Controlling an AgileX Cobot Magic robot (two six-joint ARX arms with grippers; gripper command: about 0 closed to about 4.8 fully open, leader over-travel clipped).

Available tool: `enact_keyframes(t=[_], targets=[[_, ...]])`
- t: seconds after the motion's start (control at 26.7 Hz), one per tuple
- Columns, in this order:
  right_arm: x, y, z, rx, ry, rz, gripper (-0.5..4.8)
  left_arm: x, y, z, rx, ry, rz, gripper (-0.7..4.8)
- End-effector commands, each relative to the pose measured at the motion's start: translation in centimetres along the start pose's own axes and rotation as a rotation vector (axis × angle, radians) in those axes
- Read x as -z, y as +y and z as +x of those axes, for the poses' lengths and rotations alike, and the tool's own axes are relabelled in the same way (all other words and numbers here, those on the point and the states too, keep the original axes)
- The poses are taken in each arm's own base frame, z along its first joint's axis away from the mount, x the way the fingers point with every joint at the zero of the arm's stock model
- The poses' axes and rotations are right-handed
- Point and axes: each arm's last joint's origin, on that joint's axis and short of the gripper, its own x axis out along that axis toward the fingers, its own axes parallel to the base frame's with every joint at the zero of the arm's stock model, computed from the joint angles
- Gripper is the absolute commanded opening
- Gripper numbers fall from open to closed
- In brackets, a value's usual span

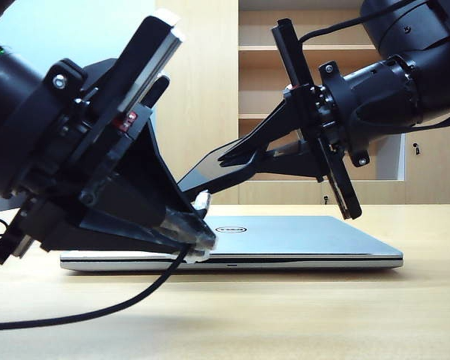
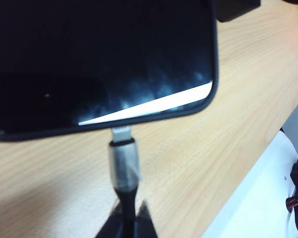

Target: Pick up the charging cable and the phone, plug the charging cable into the charging port on the phone, and finally place them back on the table.

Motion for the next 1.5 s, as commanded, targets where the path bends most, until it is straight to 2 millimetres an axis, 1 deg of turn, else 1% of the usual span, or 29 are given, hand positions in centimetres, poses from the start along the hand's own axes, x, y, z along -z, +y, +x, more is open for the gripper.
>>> enact_keyframes(t=[0.04,0.26,0.56,0.79,1.12,1.5], targets=[[-0.2,0.67,-0.03,-0.056,0.01,-0.033,-0.06,-0.27,-0.21,-0.04,0.013,-0.022,0.004,-0.07],[-0.13,0.7,-0.04,-0.071,0.032,-0.05,-0.06,-0.27,-0.21,-0.04,0.013,-0.022,0.004,-0.07],[-0.79,0.18,-0.75,-0.067,0.013,-0.043,-0.06,-0.26,-0.21,-0.04,0.013,-0.022,0.004,-0.07],[-0.75,0.22,-0.72,-0.072,0.018,-0.051,-0.06,-0.27,-0.21,-0.04,0.013,-0.022,0.004,-0.07],[-0.7,0.32,-0.63,-0.076,0.017,-0.108,-0.06,-0.27,-0.21,-0.04,0.013,-0.022,0.004,-0.07],[-0.73,0.31,-0.62,-0.068,0.007,-0.11,-0.06,-0.27,-0.21,-0.04,0.013,-0.022,0.004,-0.07]])
